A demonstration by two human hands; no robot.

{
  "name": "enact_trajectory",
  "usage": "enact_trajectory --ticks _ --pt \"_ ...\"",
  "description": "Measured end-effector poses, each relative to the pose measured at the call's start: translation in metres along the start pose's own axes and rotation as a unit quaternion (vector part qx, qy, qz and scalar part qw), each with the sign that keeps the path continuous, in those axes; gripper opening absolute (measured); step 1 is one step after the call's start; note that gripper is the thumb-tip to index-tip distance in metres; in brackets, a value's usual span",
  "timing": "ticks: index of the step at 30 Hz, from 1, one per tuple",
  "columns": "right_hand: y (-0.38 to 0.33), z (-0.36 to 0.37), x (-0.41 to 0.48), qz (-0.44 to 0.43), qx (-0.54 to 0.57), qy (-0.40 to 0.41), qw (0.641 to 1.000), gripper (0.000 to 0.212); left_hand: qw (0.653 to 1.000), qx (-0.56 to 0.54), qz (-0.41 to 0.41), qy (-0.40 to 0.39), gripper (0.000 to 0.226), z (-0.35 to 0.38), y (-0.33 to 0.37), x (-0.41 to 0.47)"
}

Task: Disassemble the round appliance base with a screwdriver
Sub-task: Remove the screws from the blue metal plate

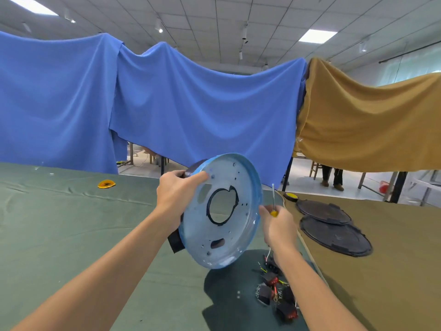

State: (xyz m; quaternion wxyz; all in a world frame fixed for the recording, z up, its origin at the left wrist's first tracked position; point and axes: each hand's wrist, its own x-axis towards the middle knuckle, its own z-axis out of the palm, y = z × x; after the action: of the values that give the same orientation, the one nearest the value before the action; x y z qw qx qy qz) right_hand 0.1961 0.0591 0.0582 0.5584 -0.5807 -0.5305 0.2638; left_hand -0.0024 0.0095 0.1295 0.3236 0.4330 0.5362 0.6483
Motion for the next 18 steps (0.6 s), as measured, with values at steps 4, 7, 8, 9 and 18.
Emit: enact_trajectory --ticks 4,7,8,9,18 --pt "0.004 0.005 0.006 0.023 -0.05 -0.002 0.998 0.015 0.993 -0.073 -0.091 0.002 0.042 -0.017 -0.006 0.01" --pt "0.009 0.009 0.01 0.04 -0.05 -0.022 0.998 0.015 0.985 -0.102 -0.137 0.016 0.038 -0.026 -0.014 0.019" --pt "0.011 0.011 0.01 0.039 -0.049 -0.027 0.998 0.013 0.983 -0.104 -0.152 0.019 0.039 -0.029 -0.017 0.022" --pt "0.012 0.013 0.01 0.034 -0.049 -0.028 0.998 0.011 0.98 -0.106 -0.166 0.02 0.039 -0.032 -0.022 0.024" --pt "0.023 0.03 0.023 -0.018 -0.108 -0.044 0.993 0.016 0.966 -0.069 -0.25 -0.01 0.04 -0.045 -0.066 0.045"
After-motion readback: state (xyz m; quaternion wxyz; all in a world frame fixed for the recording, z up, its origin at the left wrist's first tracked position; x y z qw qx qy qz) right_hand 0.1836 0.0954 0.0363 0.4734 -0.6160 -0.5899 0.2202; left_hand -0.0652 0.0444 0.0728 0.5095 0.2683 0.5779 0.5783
